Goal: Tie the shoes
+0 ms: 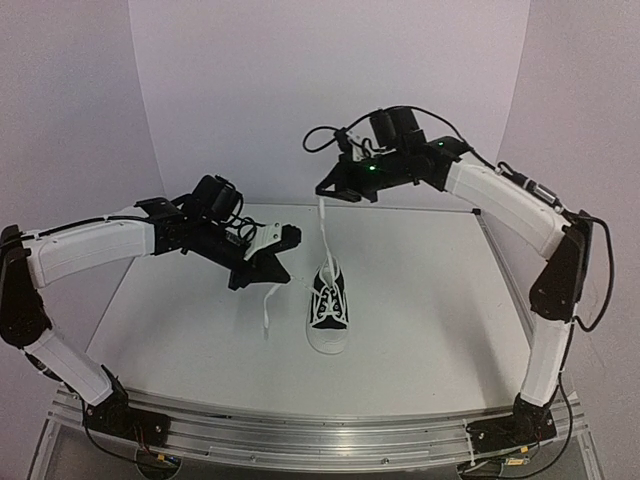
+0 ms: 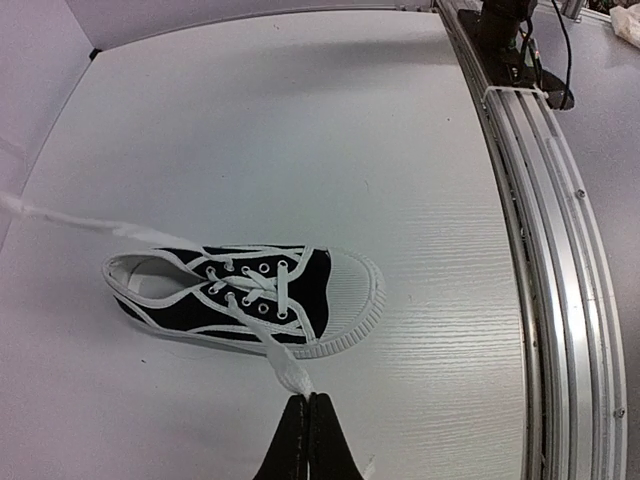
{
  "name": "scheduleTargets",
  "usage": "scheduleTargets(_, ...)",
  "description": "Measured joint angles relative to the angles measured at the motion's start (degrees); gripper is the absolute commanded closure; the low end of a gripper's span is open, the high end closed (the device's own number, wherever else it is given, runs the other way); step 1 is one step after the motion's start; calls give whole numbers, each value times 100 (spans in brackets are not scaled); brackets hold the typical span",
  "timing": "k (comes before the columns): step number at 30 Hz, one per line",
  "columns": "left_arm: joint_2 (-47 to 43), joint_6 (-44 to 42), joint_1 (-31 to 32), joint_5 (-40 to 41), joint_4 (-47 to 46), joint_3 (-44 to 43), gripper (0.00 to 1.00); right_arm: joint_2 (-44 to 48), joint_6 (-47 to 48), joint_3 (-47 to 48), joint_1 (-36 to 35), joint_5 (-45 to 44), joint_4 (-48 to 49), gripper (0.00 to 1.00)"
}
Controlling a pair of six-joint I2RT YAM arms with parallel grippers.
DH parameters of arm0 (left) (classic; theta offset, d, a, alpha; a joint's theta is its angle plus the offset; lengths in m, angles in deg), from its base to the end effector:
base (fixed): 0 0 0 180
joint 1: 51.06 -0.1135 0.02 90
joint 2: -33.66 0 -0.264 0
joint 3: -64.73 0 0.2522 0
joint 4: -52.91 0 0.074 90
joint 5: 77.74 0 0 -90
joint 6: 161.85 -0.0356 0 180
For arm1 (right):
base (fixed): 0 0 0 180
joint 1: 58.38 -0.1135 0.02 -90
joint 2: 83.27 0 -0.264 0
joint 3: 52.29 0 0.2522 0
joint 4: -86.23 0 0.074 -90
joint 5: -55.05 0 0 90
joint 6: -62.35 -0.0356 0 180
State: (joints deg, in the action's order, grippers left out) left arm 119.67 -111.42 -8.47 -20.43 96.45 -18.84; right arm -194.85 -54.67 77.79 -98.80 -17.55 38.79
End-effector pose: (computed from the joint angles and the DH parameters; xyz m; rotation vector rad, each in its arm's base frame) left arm 0.2269 -0.2347 0.2914 1.7180 1.5556 -0.6993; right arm 0.3363 0.3004 0.3868 -0.4560 2.1721 1.0050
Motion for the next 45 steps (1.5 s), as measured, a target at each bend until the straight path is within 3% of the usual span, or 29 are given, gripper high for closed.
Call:
scheduleTargets(6,-311,-139,-4,-48,-96,167,100,-1010,-371,404,-578,429,145,100)
scheduleTargets(15,-380,-143,-4,-119,-286,545,100,-1755,-986,317,-666,715,435,99)
scheduleTargets(22,-418,-73,-4,-43,-564,809,100,-1765,-1155,-328,-665,880,551,63)
scheduleTargets(29,-380,204,-6,100,-928,812,100,-1732,-980,-545,-654,769,538,43)
scheduleTargets(36,102,479,-225,234,-1235,652,100,-1143,-798,-780,-525,208,568,38)
scheduleTargets(45,1004,513,-927,405,-1490,154,100,883,-23,-2085,-466,-1316,638,25)
